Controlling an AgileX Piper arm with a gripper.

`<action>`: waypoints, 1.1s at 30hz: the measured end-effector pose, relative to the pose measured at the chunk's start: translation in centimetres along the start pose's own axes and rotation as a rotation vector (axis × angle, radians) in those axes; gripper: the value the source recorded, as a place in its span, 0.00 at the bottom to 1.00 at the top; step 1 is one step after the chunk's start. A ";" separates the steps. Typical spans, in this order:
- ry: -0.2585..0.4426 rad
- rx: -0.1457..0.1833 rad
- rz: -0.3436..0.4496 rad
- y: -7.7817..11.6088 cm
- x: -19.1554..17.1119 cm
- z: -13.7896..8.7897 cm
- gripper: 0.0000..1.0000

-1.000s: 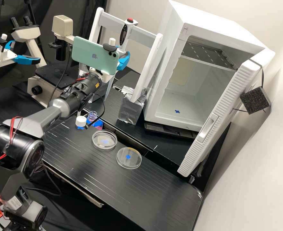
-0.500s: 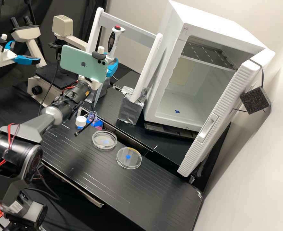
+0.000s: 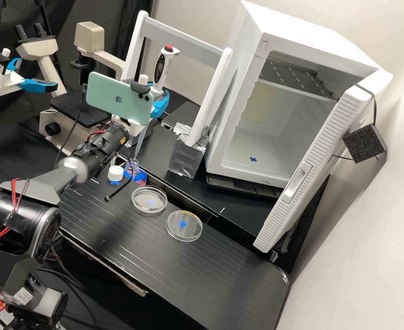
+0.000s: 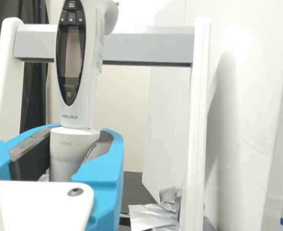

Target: Use the pipette

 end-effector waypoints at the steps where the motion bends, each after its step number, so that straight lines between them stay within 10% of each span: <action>1: -0.002 -0.001 -0.003 -0.2 -0.1 0.1 0.00; 21: -0.018 0.009 0.019 -2.2 -1.0 1.3 0.00; 33: 0.045 -0.078 0.108 -4.4 -3.0 1.4 0.00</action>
